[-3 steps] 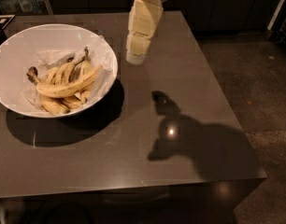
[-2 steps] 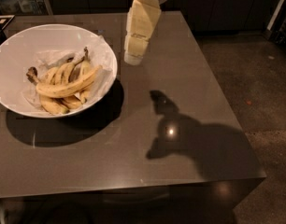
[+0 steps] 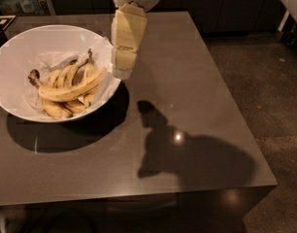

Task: Pick banana from white bowl

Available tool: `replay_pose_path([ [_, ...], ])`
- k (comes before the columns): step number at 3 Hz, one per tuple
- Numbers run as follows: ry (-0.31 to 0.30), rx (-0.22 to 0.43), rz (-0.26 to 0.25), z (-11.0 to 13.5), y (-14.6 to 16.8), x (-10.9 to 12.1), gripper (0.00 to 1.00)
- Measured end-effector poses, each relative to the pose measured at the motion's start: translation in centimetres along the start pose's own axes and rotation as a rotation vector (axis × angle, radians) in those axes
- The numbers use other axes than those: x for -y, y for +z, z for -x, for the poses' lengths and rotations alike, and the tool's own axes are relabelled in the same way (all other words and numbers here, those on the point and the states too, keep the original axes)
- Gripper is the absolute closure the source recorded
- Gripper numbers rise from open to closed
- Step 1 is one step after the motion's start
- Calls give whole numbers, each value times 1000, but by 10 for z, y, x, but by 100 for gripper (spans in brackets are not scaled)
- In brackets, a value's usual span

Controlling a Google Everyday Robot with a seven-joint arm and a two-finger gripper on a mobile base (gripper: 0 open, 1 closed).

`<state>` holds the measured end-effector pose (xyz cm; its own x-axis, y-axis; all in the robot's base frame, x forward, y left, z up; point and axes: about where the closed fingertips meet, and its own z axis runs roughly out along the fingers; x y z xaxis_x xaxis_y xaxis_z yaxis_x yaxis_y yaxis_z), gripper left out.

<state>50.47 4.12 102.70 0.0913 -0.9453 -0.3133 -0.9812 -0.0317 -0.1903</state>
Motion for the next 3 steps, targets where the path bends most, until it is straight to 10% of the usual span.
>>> replay_pose_path([
  [3,-56,-19,-11,38,35,8,0],
])
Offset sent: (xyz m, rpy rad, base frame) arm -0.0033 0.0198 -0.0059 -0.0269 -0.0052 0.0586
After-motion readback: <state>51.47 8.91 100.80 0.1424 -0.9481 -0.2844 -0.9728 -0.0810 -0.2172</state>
